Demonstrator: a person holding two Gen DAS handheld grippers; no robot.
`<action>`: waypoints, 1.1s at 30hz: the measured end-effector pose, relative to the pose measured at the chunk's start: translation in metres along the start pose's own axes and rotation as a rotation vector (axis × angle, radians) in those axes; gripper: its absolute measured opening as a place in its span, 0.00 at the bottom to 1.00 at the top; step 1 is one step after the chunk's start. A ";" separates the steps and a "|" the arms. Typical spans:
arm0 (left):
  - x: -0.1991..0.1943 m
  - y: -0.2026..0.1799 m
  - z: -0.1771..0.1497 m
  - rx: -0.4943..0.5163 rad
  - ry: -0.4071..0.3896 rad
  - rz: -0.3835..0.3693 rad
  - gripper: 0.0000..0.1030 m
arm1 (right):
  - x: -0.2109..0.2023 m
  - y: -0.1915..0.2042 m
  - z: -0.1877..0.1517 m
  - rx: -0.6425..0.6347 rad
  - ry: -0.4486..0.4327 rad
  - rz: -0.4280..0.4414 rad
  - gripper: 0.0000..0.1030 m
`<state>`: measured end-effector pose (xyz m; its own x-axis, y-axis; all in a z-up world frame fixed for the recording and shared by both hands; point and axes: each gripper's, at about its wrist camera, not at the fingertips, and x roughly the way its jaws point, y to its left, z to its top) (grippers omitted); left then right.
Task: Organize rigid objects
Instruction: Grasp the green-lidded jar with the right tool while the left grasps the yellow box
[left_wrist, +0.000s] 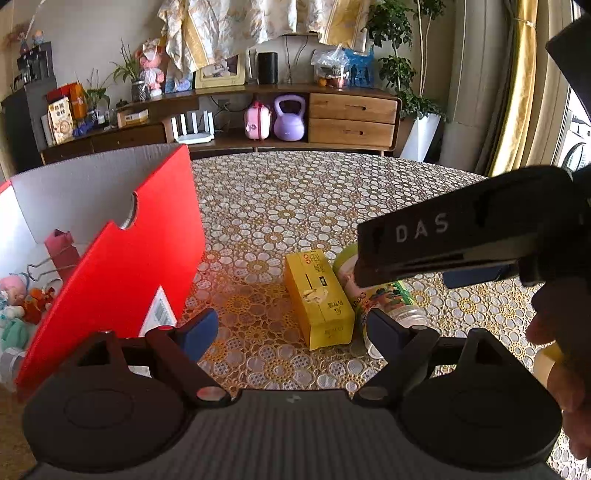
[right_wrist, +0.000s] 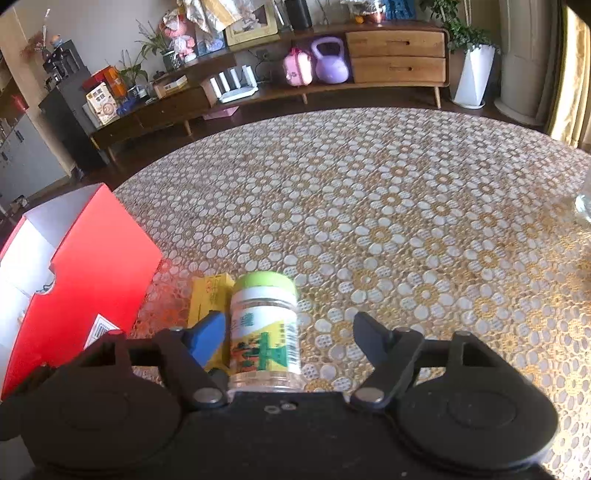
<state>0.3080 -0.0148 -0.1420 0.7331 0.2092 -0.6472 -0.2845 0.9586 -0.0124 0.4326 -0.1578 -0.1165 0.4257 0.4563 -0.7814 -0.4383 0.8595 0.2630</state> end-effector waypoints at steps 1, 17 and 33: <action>0.002 0.000 0.000 -0.002 -0.001 -0.003 0.85 | 0.001 0.000 0.001 -0.001 0.004 0.000 0.69; 0.042 -0.005 0.005 0.019 0.054 0.009 0.57 | 0.028 0.006 0.007 -0.007 0.013 -0.020 0.43; 0.048 -0.010 0.010 0.069 0.048 -0.074 0.29 | 0.009 -0.024 -0.006 0.108 -0.030 -0.063 0.42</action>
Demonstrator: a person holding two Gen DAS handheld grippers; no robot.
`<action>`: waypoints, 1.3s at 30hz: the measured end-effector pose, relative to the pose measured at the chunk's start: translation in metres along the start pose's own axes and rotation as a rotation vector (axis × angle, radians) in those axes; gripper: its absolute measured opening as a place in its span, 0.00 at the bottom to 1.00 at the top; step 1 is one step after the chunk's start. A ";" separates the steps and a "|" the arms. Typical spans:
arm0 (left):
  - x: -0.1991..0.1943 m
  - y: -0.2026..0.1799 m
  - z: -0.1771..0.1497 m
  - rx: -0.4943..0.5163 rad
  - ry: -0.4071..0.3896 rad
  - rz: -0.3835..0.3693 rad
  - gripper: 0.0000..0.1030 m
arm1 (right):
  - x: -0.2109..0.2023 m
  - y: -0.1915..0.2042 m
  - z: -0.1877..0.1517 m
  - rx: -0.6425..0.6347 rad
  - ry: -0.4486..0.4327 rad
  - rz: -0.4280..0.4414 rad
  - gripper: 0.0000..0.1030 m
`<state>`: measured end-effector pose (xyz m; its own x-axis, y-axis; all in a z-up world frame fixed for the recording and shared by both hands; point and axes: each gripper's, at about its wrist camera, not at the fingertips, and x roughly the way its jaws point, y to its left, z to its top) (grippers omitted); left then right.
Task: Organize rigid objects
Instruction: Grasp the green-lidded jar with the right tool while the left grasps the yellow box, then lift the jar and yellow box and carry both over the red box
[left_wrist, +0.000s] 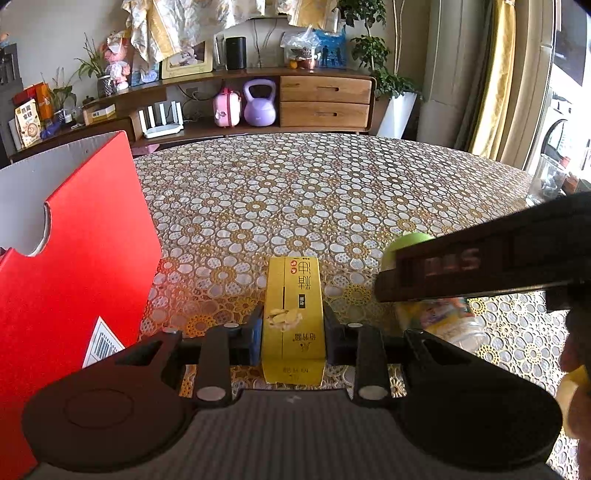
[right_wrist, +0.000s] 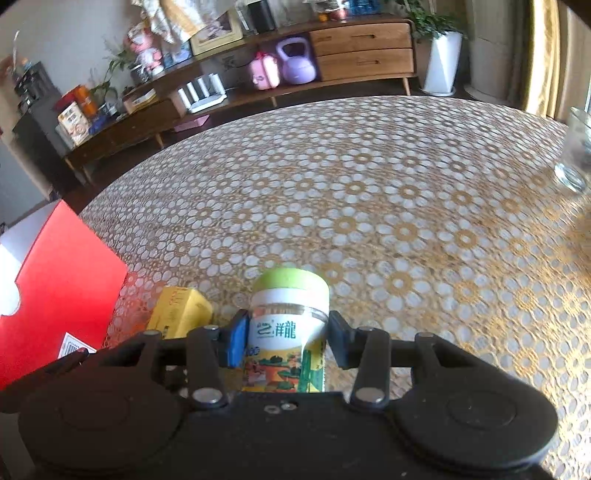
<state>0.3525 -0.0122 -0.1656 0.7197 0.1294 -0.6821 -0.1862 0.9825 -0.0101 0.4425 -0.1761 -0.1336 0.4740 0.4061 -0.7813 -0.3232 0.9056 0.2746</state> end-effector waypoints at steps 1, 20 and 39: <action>-0.001 0.000 0.000 0.000 0.001 0.000 0.29 | -0.005 -0.003 -0.003 0.018 -0.003 -0.001 0.42; -0.084 0.011 -0.014 0.034 -0.007 -0.050 0.29 | -0.102 0.010 -0.052 0.002 -0.076 0.032 0.42; -0.204 0.066 -0.001 0.034 -0.136 -0.072 0.29 | -0.179 0.091 -0.048 -0.109 -0.168 0.140 0.42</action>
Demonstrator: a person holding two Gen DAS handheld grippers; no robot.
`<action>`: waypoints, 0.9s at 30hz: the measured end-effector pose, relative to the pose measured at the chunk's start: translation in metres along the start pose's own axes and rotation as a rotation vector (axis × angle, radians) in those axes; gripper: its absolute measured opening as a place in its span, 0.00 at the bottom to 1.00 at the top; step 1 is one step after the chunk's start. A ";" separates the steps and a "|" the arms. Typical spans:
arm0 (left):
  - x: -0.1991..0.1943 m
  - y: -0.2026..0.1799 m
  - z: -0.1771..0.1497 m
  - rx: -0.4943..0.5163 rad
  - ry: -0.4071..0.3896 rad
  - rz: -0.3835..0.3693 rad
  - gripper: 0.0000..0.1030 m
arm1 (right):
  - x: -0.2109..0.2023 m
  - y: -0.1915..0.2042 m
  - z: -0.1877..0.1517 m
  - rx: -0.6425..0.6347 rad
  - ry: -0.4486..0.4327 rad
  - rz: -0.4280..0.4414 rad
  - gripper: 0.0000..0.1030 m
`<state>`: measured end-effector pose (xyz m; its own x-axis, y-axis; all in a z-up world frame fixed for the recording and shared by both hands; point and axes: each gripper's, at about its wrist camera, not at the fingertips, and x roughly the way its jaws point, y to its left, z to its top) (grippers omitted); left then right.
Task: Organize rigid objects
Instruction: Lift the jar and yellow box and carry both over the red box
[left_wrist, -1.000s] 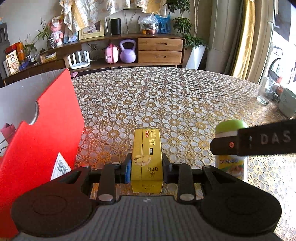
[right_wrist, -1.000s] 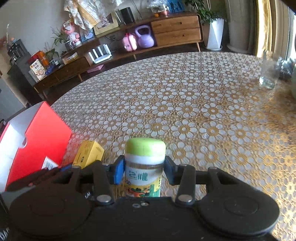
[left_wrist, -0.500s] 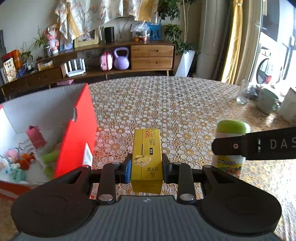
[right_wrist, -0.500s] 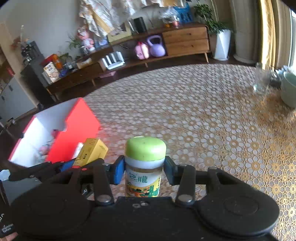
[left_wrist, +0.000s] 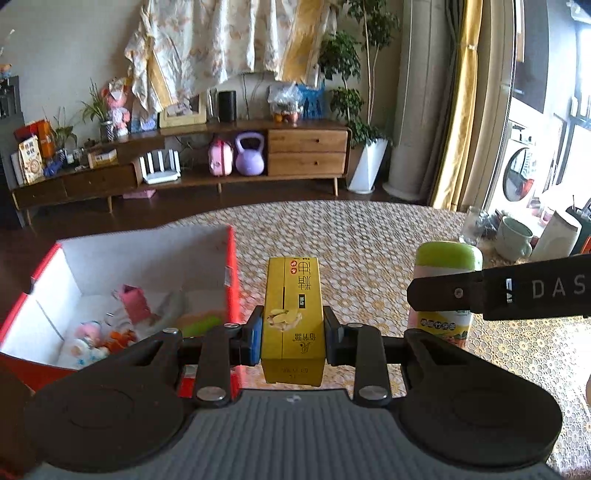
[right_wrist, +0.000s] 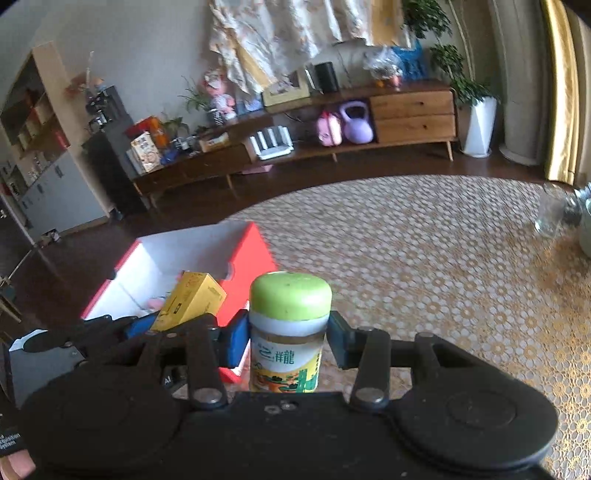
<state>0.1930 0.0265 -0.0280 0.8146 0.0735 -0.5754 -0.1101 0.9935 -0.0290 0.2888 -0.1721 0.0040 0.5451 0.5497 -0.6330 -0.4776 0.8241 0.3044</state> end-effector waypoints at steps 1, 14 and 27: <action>-0.004 0.005 0.001 -0.002 -0.005 0.002 0.29 | 0.000 0.006 0.002 -0.006 -0.003 0.004 0.42; -0.031 0.089 0.009 -0.066 -0.041 0.075 0.29 | 0.037 0.079 0.018 -0.120 0.013 0.046 0.42; -0.006 0.174 0.008 -0.078 0.007 0.189 0.29 | 0.092 0.127 0.027 -0.188 0.055 0.065 0.42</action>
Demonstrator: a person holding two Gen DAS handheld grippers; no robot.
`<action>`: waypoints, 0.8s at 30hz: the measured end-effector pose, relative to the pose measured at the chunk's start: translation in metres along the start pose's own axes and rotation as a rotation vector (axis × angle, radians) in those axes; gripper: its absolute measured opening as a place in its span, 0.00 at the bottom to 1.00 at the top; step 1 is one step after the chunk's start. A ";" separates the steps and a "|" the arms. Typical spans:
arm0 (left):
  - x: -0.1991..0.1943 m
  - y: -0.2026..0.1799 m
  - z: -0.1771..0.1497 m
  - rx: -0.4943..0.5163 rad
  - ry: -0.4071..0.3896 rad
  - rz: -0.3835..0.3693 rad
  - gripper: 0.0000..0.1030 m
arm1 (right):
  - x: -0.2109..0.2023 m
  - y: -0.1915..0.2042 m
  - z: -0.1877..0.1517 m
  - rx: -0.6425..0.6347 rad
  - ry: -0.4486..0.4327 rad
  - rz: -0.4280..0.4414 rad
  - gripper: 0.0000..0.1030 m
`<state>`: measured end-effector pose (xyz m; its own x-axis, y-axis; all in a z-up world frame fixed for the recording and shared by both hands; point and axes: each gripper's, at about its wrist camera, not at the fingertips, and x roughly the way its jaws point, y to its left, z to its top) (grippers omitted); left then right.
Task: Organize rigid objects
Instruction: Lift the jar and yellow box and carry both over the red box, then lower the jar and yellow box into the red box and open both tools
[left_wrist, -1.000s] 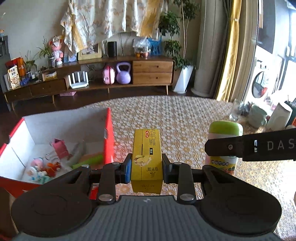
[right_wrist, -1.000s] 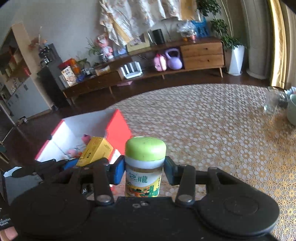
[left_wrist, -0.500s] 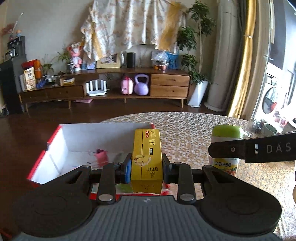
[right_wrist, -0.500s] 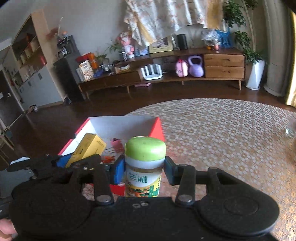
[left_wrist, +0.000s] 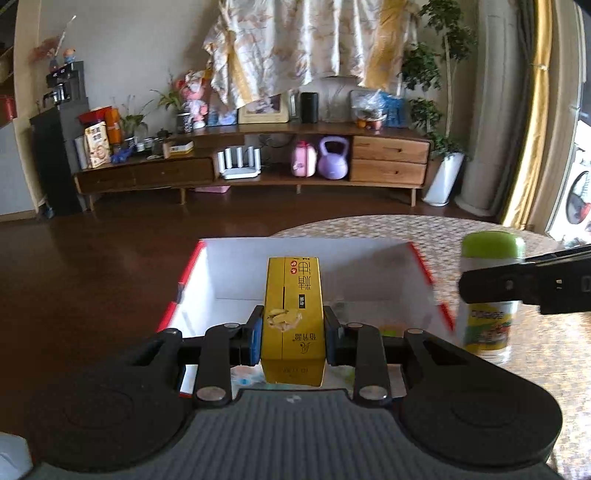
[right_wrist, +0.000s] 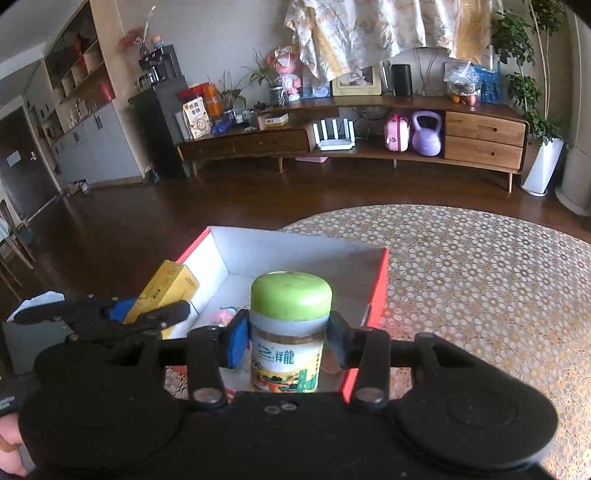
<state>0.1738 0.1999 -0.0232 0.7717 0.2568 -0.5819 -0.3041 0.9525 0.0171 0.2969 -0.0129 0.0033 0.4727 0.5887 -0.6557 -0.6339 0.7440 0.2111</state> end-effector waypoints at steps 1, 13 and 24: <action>0.005 0.006 0.000 0.002 0.006 0.009 0.29 | 0.005 0.000 0.001 -0.001 0.007 0.001 0.42; 0.073 0.044 0.005 0.037 0.115 0.058 0.29 | 0.062 0.010 -0.005 -0.016 0.102 -0.023 0.42; 0.121 0.036 0.014 0.094 0.223 0.023 0.29 | 0.100 0.032 -0.019 -0.086 0.199 0.011 0.42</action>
<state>0.2637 0.2670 -0.0815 0.6197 0.2462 -0.7452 -0.2588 0.9605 0.1020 0.3123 0.0632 -0.0691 0.3411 0.5163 -0.7856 -0.6923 0.7033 0.1616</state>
